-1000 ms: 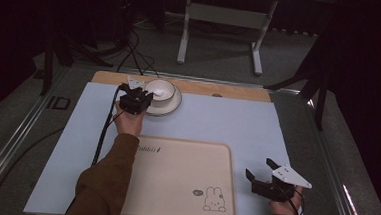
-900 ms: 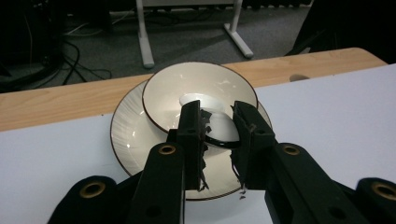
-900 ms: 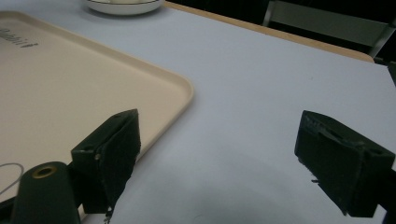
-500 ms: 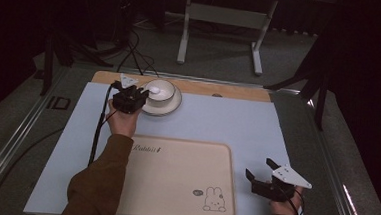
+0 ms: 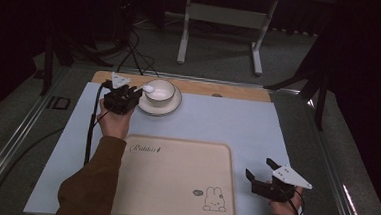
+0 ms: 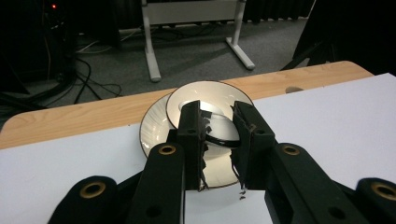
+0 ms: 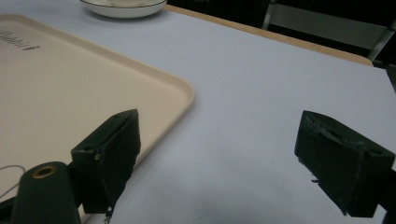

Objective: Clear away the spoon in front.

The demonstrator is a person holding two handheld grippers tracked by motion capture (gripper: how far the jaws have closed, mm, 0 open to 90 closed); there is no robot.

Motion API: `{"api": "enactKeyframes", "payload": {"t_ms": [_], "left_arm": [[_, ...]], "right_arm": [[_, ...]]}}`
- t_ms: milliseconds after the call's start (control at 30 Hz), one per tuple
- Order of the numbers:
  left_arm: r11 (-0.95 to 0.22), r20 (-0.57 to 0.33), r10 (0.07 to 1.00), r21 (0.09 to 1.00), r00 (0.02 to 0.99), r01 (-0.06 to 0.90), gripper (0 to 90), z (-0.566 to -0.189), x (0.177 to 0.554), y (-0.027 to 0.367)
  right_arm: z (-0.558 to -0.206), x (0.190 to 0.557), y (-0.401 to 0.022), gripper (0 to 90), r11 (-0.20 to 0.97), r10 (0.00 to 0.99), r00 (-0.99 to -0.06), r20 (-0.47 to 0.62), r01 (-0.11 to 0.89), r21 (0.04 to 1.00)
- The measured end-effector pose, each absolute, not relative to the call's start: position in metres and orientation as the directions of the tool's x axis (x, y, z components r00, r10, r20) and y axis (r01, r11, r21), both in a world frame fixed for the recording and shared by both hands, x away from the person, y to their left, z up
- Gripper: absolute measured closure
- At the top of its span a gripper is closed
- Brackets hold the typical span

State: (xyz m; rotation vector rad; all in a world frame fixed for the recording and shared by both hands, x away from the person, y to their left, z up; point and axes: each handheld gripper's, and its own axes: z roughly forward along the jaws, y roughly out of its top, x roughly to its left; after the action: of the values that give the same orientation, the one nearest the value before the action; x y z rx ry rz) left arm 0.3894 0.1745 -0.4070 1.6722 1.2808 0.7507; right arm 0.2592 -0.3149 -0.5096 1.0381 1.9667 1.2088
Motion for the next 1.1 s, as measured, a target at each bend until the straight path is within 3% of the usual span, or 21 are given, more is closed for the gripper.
{"api": "enactKeyframes", "payload": {"t_ms": [1100], "left_arm": [[-0.111, -0.015, 0.956, 0.907, 0.292, 0.407, 74.3, -0.393, 0.358, 0.181]], "right_arm": [[-0.508, 0.258, -0.314, 13.9, 0.283, 0.851, -0.516, -0.096, 0.298, 0.912]]}}
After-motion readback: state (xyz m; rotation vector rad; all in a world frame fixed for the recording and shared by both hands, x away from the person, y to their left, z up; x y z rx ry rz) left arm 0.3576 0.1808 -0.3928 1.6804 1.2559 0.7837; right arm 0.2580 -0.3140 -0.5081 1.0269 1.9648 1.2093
